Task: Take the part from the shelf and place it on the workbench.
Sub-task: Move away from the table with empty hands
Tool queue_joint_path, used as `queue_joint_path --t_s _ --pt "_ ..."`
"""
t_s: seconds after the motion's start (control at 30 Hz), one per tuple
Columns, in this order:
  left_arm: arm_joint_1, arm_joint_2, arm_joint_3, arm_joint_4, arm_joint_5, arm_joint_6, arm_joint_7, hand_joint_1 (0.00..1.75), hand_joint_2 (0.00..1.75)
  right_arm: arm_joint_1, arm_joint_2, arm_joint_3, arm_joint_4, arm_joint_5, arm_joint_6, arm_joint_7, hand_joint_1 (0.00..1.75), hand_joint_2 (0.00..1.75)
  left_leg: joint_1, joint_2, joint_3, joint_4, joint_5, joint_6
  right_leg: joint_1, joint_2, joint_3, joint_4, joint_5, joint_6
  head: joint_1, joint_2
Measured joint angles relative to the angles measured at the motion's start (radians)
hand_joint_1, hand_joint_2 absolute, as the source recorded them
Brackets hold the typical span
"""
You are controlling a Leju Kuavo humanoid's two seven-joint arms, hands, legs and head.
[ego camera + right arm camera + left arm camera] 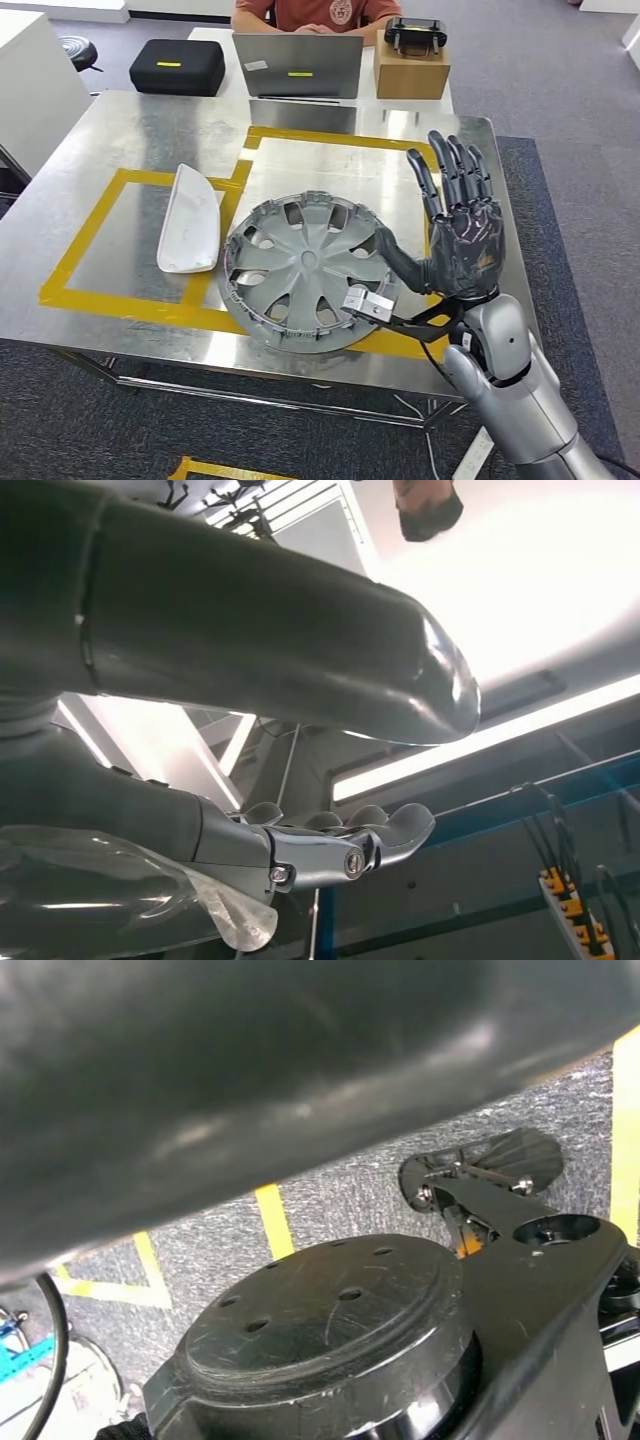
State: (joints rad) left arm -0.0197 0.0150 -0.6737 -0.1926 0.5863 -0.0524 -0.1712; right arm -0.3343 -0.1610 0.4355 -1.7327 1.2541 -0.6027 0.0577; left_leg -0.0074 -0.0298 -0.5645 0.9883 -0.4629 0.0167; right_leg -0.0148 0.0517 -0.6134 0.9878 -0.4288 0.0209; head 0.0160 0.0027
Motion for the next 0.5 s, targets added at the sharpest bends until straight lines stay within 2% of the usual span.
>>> queue_joint_path --t_s 0.07,0.1,0.17,0.2,0.23,0.27,0.33,0.37,0.4,0.43,0.5 --pt "0.0 0.0 0.0 0.0 0.0 0.0 -0.001 0.0 0.0 0.001 0.0 0.0 0.0 0.0 0.0 0.0 0.0 0.0 0.0 0.0 0.0 0.0 0.0 0.0 0.0 0.0 0.0 0.0 0.0 0.0 0.0 0.0" --pt "0.0 0.0 0.0 0.0 0.0 0.0 -0.001 0.0 0.0 0.001 0.001 0.0 0.0 0.001 -0.001 0.0 0.0 0.0 -0.002 0.0 0.0 0.002 0.0 0.003 -0.002 0.0 0.001 -0.003 0.003 0.004 0.0 0.0" --pt "-0.001 0.0 0.0 0.0 0.0 0.0 -0.001 0.0 0.0 0.003 0.002 -0.001 -0.003 0.003 -0.002 0.002 0.0 0.0 -0.001 0.003 0.005 -0.01 0.013 0.015 -0.004 0.001 0.004 -0.013 0.011 0.015 -0.001 0.0" --pt "-0.001 -0.002 0.0 0.0 0.0 0.0 -0.001 0.0 0.0 0.003 0.002 -0.003 -0.005 0.005 -0.004 0.004 0.0 0.0 0.001 0.008 0.009 -0.024 0.024 0.024 -0.004 -0.004 0.001 -0.013 0.004 0.021 0.0 0.0" --pt "-0.002 -0.003 0.0 0.0 0.001 0.001 -0.001 0.0 0.0 0.002 0.002 -0.005 -0.007 0.008 -0.005 0.007 0.0 0.0 0.005 0.013 0.012 -0.04 0.036 0.03 -0.002 -0.012 -0.008 0.003 -0.018 0.023 0.001 0.0" --pt "-0.003 -0.005 0.0 0.0 0.001 0.001 -0.001 0.0 0.0 0.003 0.003 -0.007 -0.009 0.012 -0.006 0.011 0.0 0.0 0.008 0.019 0.012 -0.051 0.045 0.032 -0.002 -0.023 -0.025 0.045 -0.054 0.023 0.003 0.0" --pt "-0.002 -0.007 0.0 0.0 0.003 0.003 -0.001 0.0 0.0 0.007 0.004 -0.008 -0.009 0.019 -0.006 0.02 0.0 0.0 0.009 0.028 0.005 -0.054 0.051 0.031 -0.005 -0.038 -0.069 0.174 -0.134 0.028 0.006 0.0" --pt "-0.001 -0.008 0.0 0.0 0.003 0.003 -0.001 0.0 0.0 0.012 0.004 -0.008 -0.009 0.021 -0.005 0.025 0.0 0.0 0.01 0.033 -0.001 -0.052 0.053 0.028 -0.008 -0.042 -0.083 0.23 -0.158 0.032 0.007 0.0" --pt "-0.001 -0.009 0.0 0.0 0.003 0.003 -0.001 0.0 0.0 0.015 0.004 -0.008 -0.009 0.023 -0.003 0.03 0.0 0.0 0.011 0.037 -0.007 -0.05 0.055 0.024 -0.011 -0.043 -0.082 0.253 -0.165 0.038 0.007 0.0" --pt "-0.001 -0.01 0.0 0.0 0.003 0.003 -0.001 0.0 0.0 0.018 0.004 -0.008 -0.009 0.023 0.0 0.033 0.0 0.0 0.014 0.04 -0.014 -0.045 0.058 0.02 -0.014 -0.045 -0.061 0.238 -0.154 0.043 0.007 0.0" --pt "-0.002 -0.013 0.0 0.0 0.003 0.003 -0.001 0.0 0.0 0.019 0.004 -0.008 -0.01 0.024 0.007 0.039 0.0 0.0 0.022 0.045 -0.034 -0.025 0.059 0.007 -0.023 -0.053 0.028 0.11 -0.117 0.058 0.008 0.0"
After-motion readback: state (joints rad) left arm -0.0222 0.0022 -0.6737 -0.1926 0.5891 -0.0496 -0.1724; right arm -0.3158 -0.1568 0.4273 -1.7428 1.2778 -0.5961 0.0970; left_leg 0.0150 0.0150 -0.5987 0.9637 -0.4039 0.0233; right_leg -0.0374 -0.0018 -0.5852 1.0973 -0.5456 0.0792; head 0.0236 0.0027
